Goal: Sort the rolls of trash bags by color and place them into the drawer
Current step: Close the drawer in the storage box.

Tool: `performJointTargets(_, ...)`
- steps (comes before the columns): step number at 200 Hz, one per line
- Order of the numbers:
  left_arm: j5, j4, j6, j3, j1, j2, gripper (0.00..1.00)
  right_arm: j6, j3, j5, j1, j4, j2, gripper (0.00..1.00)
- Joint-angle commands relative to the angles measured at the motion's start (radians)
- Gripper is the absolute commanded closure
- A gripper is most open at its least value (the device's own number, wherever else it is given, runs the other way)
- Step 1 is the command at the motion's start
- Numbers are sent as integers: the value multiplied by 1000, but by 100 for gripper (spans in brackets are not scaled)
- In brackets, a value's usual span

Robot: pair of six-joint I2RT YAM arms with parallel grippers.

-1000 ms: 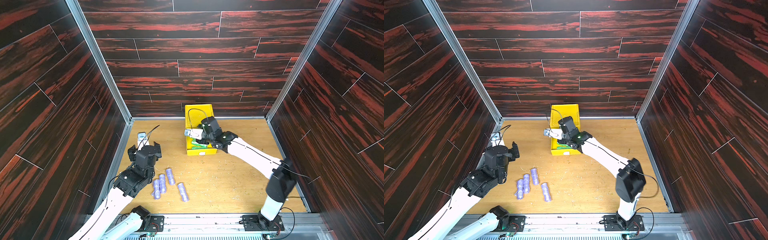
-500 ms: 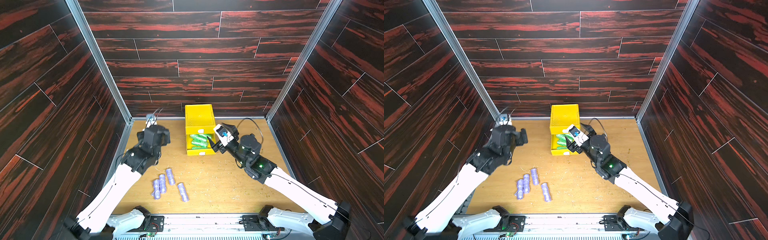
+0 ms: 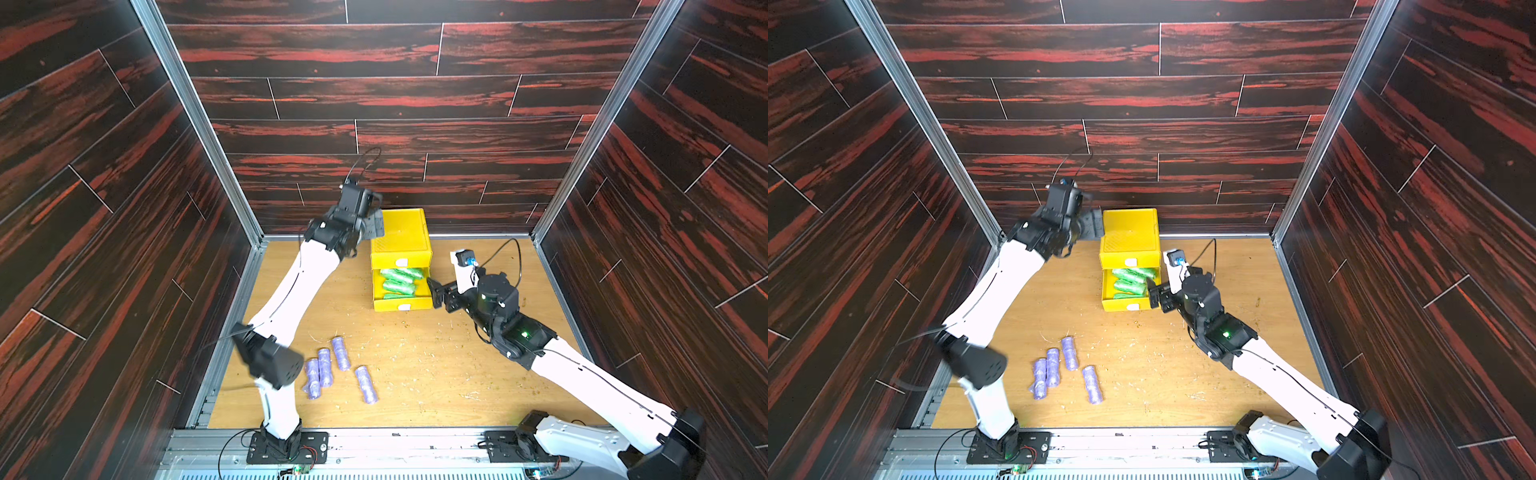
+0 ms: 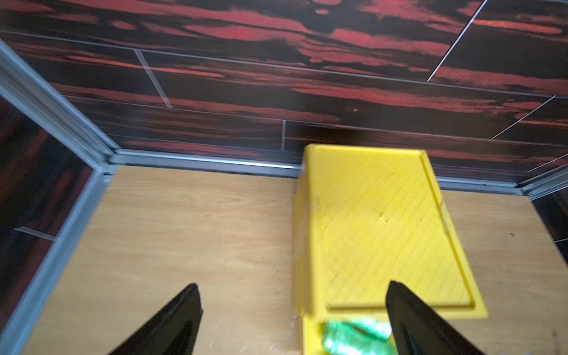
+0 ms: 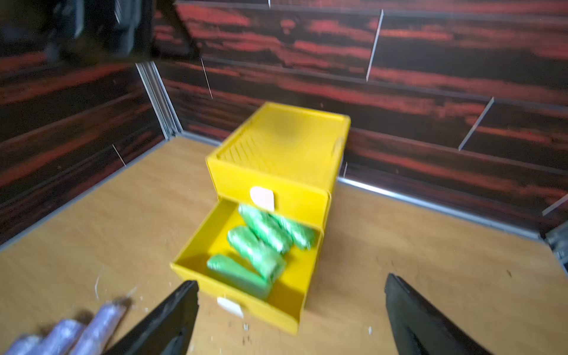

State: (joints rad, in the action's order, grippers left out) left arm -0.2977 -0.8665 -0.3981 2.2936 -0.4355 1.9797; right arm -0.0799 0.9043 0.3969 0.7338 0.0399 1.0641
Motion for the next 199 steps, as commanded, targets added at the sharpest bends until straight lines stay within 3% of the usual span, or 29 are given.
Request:
performJointTargets(1,166,-234,-39,289,67,196,1,-78,-54,-2,4,44,-95,2)
performJointTargets(10,222,-278,-55,420,97,284,1,-97,-78,-11,8,57,-126,3)
performJointTargets(25,344,-159,-117,328,152,283,1,-120,-120,-40,15,73,-169,5)
performJointTargets(41,400,-194,-118,409,181,345,1,-139,-162,-47,42,81,-213,7)
performJointTargets(59,450,-165,-109,377,183,354,1,-167,-220,-24,91,72,-261,9)
performJointTargets(78,529,-153,-104,388,184,394,9,-209,-289,8,159,46,-295,11)
performJointTargets(122,586,-80,-88,323,182,382,14,-302,-393,202,360,12,-318,10)
performJointTargets(148,604,10,-110,241,182,344,13,-349,-441,229,411,-27,-287,11)
performJointTargets(171,635,-17,-132,344,188,421,16,-392,-489,250,455,-108,-233,17)
performJointTargets(187,661,-68,-143,452,192,491,23,-411,-506,308,500,-170,-186,20)
performJointTargets(199,684,-51,-158,446,196,500,29,-426,-511,355,526,-216,-142,21)
